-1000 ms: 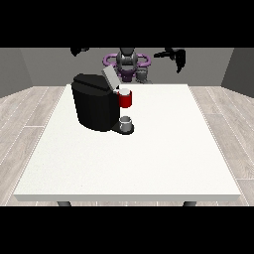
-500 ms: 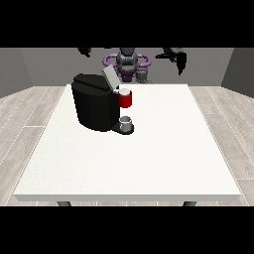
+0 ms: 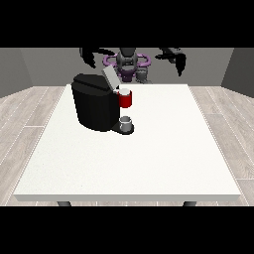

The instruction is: Insert the coffee pod into the coffee machine and close the lid

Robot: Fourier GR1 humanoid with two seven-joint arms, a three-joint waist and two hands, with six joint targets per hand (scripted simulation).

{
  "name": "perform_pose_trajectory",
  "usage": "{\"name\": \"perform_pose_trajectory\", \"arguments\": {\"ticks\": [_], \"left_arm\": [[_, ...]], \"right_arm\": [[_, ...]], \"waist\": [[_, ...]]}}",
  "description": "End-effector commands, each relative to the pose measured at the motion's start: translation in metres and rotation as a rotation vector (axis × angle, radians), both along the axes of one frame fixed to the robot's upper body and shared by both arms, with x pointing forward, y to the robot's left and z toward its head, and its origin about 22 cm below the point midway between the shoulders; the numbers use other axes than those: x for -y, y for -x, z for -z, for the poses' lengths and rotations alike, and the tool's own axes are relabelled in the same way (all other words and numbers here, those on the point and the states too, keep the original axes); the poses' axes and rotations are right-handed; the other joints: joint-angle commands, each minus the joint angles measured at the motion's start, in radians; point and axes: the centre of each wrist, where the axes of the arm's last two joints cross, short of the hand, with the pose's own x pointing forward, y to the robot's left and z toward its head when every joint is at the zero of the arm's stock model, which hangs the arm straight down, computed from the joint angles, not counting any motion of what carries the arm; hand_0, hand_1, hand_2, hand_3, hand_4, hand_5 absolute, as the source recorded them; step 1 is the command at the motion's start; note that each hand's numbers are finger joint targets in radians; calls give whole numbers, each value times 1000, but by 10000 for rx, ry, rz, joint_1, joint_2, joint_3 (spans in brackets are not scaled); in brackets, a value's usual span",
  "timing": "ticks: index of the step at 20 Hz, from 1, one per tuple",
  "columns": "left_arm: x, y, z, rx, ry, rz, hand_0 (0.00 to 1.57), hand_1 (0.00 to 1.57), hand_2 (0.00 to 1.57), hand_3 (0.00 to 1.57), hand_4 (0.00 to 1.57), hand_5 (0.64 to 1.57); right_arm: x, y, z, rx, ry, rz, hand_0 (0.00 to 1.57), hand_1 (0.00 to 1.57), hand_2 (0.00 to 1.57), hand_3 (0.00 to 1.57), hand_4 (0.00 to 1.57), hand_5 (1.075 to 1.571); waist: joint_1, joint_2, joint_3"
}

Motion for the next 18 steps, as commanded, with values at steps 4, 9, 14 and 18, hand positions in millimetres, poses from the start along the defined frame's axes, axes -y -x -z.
{"name": "perform_pose_trajectory", "arguments": {"ticks": [4,9,14,18], "left_arm": [[-23,16,-11,477,-243,165,0,0,0,0,0,1571],[-5,18,-34,219,-233,-85,0,0,0,0,0,1571],[-36,32,-17,789,-320,-862,0,0,0,0,0,1571],[-23,20,-32,1275,-66,-619,0,0,0,0,0,1571]], "right_arm": [[2,-17,0,48,-57,-58,0,0,0,0,0,1571],[-5,-30,-2,-34,13,-198,0,0,0,0,0,1571],[-16,-32,-1,-86,366,-719,0,0,0,0,0,1571],[-13,-46,-4,498,577,-733,0,0,0,0,0,1571]], "waist": [[-64,866,-1],[-110,683,0],[-386,888,-2],[-253,1580,-1]]}}
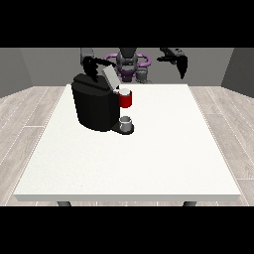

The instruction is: Insert the coffee pod into the coffee machine and close the lid

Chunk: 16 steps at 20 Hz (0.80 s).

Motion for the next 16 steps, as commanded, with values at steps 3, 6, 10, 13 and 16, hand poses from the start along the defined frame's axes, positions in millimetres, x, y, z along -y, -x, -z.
{"name": "perform_pose_trajectory", "arguments": {"ticks": [3,6,10,13,16], "left_arm": [[-8,1,-1,236,-310,-237,0,0,0,0,0,1571],[-35,5,0,-33,-302,-299,0,0,0,0,0,1571],[-15,1,-10,369,-406,-48,0,0,0,0,0,1571],[-26,-3,-8,244,-192,-117,0,0,0,0,0,1571],[-11,-7,-10,274,-242,-438,0,0,0,0,0,1571]], "right_arm": [[-13,-11,0,4,-50,-193,0,0,0,0,0,1571],[-34,-5,8,-321,149,-306,0,0,0,0,0,1571],[-26,-18,-1,200,205,-476,0,0,0,0,0,1571],[-34,-30,-28,40,270,-512,0,0,0,0,0,1571],[-33,-28,-15,409,435,-650,0,0,0,0,0,1571]], "waist": [[-135,348,30],[-143,108,29],[129,497,31],[102,530,29],[-37,629,30]]}}
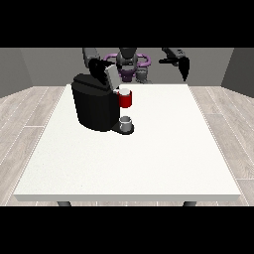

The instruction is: Insert the coffee pod into the coffee machine and close the lid

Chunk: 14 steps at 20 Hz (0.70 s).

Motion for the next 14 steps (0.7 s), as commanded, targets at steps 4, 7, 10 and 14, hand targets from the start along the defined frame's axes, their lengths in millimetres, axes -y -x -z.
{"name": "perform_pose_trajectory", "arguments": {"ticks": [4,7,10,14], "left_arm": [[-12,1,0,58,15,-94,0,0,0,0,158,1571],[-5,2,14,-60,-27,-279,0,0,0,0,148,1571],[-25,-7,1,145,-101,22,0,0,0,0,139,1571],[-22,3,23,83,40,-272,0,0,0,0,0,1571]], "right_arm": [[-8,-11,-7,43,510,-125,0,0,0,0,114,1571],[-46,-8,-15,-232,695,-679,0,0,0,0,140,1571],[-58,-15,-40,667,1095,-607,0,0,0,0,215,1571],[-63,-12,-32,507,1378,-1005,0,0,0,0,124,1571]], "waist": [[228,242,22],[-12,-157,21],[237,256,20],[-85,65,20]]}}
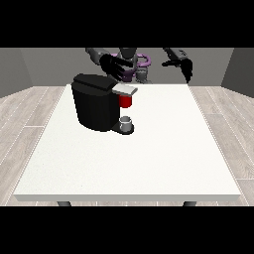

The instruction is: Insert the coffee pod into the coffee machine and close the lid

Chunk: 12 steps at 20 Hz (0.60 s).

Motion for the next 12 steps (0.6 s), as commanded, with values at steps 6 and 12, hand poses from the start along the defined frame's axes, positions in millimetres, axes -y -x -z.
{"name": "perform_pose_trajectory", "arguments": {"ticks": [6,12], "left_arm": [[33,-1,-16,740,14,451,0,0,0,0,202,1571],[10,17,11,140,409,362,0,0,0,0,192,1571]], "right_arm": [[13,-11,-5,291,-103,-10,0,0,0,0,125,1571],[-29,20,28,81,-1008,-1430,0,0,0,0,259,1571]], "waist": [[262,3,5],[-299,-1136,3]]}}
